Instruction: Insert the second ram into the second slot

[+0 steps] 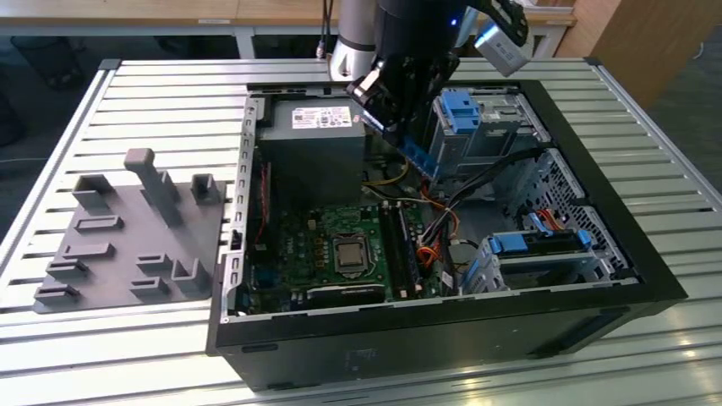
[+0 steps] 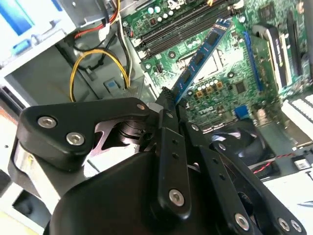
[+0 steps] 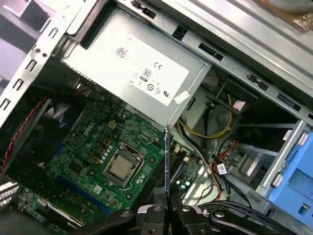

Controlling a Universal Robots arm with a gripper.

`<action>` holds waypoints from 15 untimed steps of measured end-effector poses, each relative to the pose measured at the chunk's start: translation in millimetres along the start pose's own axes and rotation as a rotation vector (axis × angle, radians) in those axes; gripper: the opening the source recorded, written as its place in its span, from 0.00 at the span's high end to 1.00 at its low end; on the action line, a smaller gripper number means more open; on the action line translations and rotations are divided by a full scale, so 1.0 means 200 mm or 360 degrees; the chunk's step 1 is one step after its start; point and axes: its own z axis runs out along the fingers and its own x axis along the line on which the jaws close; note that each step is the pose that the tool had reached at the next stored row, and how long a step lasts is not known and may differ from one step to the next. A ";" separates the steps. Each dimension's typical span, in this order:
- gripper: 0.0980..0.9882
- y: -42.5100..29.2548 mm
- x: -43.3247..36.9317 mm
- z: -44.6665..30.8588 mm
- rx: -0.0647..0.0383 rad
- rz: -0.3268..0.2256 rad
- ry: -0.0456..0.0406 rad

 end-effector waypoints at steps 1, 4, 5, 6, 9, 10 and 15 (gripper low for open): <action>0.96 0.000 0.000 0.003 0.0000 0.0028 -0.0001; 0.96 0.000 0.000 0.011 0.0001 0.0116 -0.0004; 0.96 -0.001 0.000 0.015 0.0002 0.0146 -0.0005; 0.96 -0.001 0.000 0.018 0.0002 0.0174 -0.0006; 0.96 -0.001 0.000 0.028 0.0003 0.0260 -0.0009; 0.96 -0.001 0.000 0.032 0.0004 0.0288 -0.0010; 0.96 -0.002 0.001 0.049 0.0005 0.0433 -0.0016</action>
